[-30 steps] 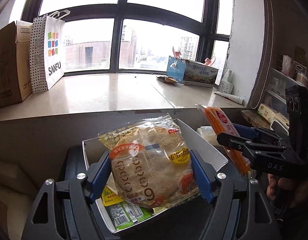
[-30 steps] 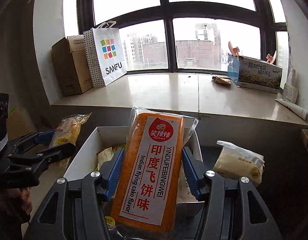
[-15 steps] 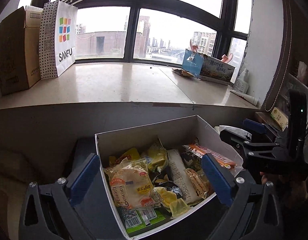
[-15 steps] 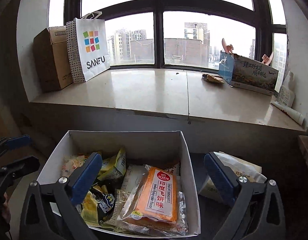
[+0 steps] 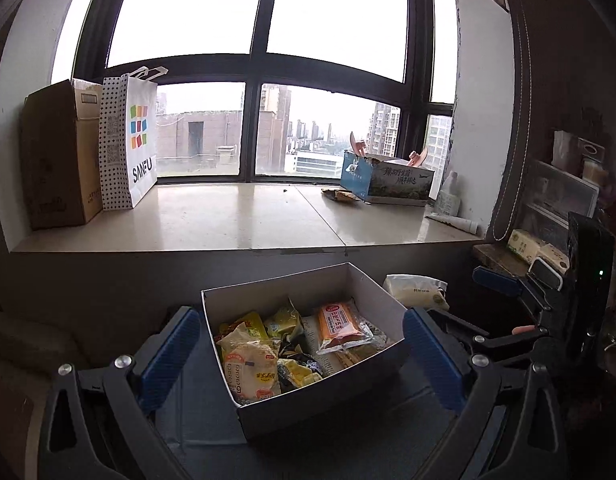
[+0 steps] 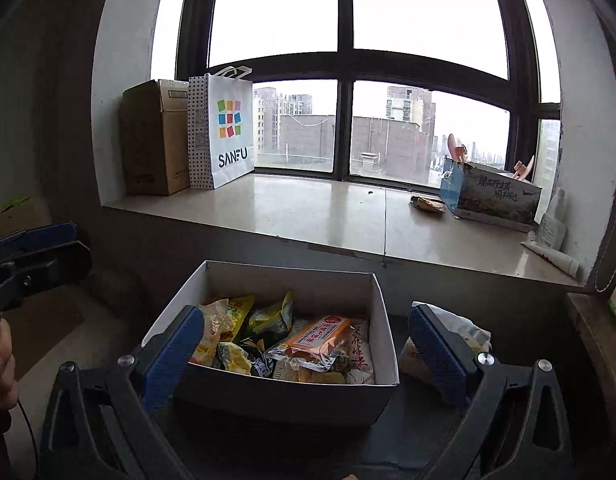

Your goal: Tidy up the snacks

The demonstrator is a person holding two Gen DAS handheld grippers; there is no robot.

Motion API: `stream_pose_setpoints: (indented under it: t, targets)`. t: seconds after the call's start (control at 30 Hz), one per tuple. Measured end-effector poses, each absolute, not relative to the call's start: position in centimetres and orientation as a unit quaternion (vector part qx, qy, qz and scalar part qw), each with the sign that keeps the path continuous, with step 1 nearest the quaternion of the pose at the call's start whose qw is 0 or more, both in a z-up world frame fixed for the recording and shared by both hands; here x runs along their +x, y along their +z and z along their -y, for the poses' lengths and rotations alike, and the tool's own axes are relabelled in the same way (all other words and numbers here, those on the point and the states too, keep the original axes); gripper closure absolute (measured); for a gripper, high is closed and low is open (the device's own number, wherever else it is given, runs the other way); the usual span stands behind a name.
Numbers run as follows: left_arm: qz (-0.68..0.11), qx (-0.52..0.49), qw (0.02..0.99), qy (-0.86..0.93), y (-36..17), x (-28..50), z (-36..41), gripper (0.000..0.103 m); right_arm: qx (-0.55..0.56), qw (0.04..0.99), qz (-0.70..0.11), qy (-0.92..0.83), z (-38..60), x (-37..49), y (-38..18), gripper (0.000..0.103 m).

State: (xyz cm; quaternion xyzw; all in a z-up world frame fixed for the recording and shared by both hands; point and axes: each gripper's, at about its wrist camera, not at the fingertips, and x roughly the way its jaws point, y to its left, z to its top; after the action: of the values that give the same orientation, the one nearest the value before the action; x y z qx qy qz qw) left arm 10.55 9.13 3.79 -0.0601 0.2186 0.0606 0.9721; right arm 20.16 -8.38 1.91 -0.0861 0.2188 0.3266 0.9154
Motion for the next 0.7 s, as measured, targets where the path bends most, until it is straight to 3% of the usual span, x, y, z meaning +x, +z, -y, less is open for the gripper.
stream_pose_setpoints:
  t: [0.1, 0.4, 0.7]
  targets:
    - [-0.185, -0.043, 0.979, 0.081, 4.4, 6.4, -7.1, 0.000, -0.077, 0.907, -0.238, 0.337, 9.3, 17.7, 2.7, 0.000]
    - [-0.227, -0.092, 0.966, 0.081, 2.4, -0.5, -5.0, 0.000, -0.030, 0.914, -0.241, 0.324, 14.3, 9.3, 2.5, 0.000]
    - [-0.235, -0.081, 0.966, 0.073, 1.8, -1.4, -3.3, 0.000, -0.040, 0.914, -0.231, 0.330, 16.2, 6.7, 2.9, 0.000]
